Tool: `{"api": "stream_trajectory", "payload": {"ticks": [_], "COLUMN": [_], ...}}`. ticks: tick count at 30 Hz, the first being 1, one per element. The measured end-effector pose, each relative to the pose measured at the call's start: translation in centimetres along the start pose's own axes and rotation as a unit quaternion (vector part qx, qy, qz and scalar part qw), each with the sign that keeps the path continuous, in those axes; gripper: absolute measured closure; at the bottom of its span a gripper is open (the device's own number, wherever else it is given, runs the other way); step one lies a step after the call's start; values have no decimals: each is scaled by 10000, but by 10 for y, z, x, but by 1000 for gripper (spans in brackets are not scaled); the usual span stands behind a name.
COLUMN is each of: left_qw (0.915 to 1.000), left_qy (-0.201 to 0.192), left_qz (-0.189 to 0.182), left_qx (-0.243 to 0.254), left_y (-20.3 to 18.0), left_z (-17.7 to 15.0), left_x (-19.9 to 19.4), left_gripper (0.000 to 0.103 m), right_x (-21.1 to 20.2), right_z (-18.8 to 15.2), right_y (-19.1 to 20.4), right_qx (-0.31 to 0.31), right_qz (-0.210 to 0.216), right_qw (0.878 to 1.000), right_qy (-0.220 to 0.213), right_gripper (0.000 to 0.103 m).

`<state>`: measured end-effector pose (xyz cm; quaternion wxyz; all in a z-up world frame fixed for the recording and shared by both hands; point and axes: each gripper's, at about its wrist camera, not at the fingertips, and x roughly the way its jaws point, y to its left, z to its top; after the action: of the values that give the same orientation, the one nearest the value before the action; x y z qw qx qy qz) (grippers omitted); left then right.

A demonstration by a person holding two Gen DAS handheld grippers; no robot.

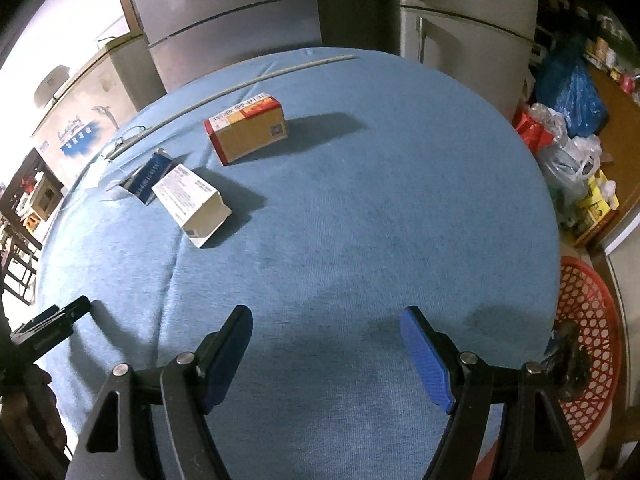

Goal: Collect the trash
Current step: 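Return both open tools to the table, then grasp the white medicine box with the right tool while the left tool grasps the clear plastic tray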

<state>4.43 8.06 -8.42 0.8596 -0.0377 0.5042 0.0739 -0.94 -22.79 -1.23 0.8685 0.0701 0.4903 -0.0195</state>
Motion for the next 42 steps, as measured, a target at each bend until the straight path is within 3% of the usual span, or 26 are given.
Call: {"api": "stream_trajectory", "payload": {"ticks": [3, 13, 23, 33, 42], "left_qw": [10000, 10000, 9999, 9997, 9994], "left_qy": [-29, -77, -136, -226, -354], "left_qz": [4, -38, -51, -63, -40], "left_qx": [-86, -25, -9, 0, -27], "left_y": [4, 6, 5, 5, 4], "left_z": [-2, -4, -11, -13, -17], "left_x": [1, 1, -3, -5, -7], "left_gripper": [1, 0, 0, 0, 0], "right_x": [2, 6, 18, 14, 10], "right_z": [-2, -2, -8, -12, 17], "right_y": [1, 3, 9, 16, 50], "right_qx": [-15, -46, -135, -319, -957], "right_qz": [19, 56, -30, -4, 209], "right_qw": [10000, 9999, 9996, 9991, 9952], "right_qy": [10, 75, 244, 281, 79], "right_gripper": [23, 23, 13, 11, 11]}}
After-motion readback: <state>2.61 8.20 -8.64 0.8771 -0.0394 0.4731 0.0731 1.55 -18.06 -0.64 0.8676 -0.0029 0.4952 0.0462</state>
